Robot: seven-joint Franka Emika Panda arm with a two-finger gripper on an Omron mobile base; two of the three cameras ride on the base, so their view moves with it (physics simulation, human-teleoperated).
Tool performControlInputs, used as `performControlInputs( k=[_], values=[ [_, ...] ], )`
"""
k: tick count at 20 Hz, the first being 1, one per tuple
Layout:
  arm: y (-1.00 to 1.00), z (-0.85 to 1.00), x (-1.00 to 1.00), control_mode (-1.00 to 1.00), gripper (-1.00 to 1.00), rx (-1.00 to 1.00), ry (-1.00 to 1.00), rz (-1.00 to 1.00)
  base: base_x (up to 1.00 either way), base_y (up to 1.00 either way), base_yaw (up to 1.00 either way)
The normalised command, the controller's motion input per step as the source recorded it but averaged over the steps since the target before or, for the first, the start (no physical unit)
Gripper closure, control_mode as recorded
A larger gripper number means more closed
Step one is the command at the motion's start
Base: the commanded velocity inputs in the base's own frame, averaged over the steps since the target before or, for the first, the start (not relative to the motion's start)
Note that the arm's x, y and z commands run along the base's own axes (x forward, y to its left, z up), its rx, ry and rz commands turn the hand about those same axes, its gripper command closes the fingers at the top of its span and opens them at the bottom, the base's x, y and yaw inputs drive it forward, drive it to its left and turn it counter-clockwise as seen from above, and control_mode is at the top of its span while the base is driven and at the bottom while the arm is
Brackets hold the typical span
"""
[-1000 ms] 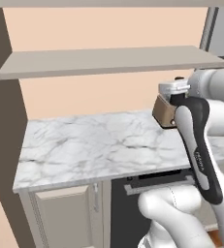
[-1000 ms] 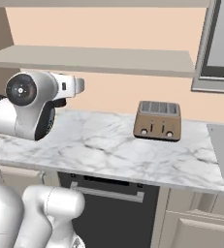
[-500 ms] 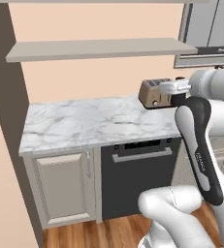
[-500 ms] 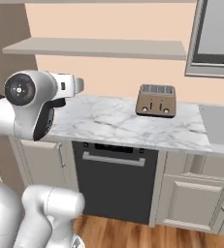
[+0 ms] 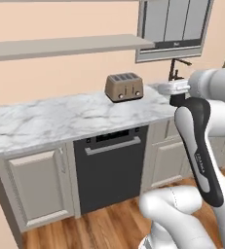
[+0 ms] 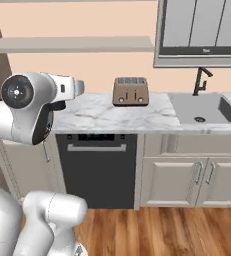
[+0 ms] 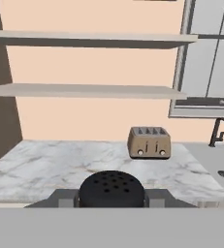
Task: Retrieve the shaker from the cabinet and place it next the steak on a plate on the dining table.
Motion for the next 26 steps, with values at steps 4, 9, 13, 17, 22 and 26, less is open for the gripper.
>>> performControlInputs(
  k=[4,9,13,17,22,26],
  values=[
    [0.0,0.0,0.0,1.0,1.0,0.0,0.0,0.0,-0.38,-0.2,-0.39],
    [0.0,0.0,0.0,1.0,1.0,0.0,0.0,0.0,-0.36,-0.2,-0.42],
    [0.0,0.0,0.0,1.0,1.0,0.0,0.0,0.0,-0.23,-0.12,-0.44],
    [0.0,0.0,0.0,1.0,1.0,0.0,0.0,0.0,-0.26,-0.08,-0.44],
    [0.0,0.0,0.0,1.0,1.0,0.0,0.0,0.0,-0.27,-0.03,-0.47],
    [0.0,0.0,0.0,1.0,1.0,0.0,0.0,0.0,-0.33,-0.03,-0.49]
  ],
)
